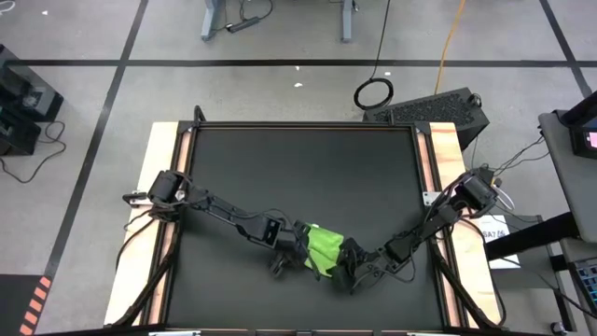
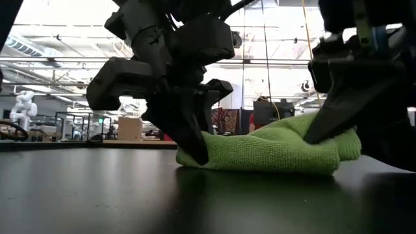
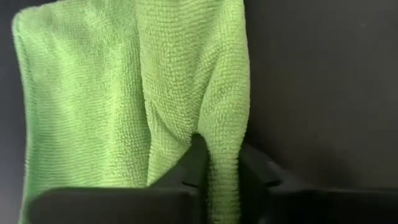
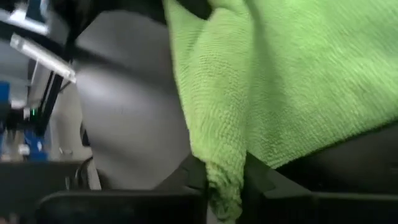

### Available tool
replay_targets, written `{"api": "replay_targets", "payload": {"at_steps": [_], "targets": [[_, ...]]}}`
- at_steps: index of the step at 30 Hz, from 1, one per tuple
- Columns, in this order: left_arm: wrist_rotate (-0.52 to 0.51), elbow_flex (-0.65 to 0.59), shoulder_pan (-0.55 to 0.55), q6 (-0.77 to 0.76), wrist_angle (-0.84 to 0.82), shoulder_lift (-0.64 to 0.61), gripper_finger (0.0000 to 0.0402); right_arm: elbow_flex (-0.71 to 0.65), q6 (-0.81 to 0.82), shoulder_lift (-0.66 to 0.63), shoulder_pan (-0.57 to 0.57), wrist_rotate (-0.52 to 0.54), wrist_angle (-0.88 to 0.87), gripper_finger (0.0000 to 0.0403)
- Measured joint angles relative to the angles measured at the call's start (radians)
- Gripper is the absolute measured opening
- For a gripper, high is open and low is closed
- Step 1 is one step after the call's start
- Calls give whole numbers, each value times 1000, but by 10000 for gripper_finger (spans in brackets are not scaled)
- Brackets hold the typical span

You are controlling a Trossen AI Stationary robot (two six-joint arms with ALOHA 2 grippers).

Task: Roll towel into tight, uniform cylinder
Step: Roll the green towel

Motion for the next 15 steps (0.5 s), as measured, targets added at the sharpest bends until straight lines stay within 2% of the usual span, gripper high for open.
{"api": "replay_targets", "payload": {"at_steps": [2, 3, 6, 10, 12, 15], "targets": [[39, 0, 14, -11, -3, 0, 25, 0, -69, -11, 2, -8, 1, 71], [60, 0, 21, -20, -4, 0, 19, 0, -106, -18, 7, -8, -2, 91], [125, 0, 43, -60, -9, 0, 21, 0, -209, -47, 27, -7, -1, 157], [267, 0, 75, -96, -16, 0, 22, 0, -328, -88, 61, -2, -26, 231], [344, -1, 91, -116, -18, 0, 22, 0, -382, -107, 77, 6, -55, 253], [435, -2, 112, -143, -18, 1, 22, 0, -465, -117, 103, 62, -74, 263]]}}
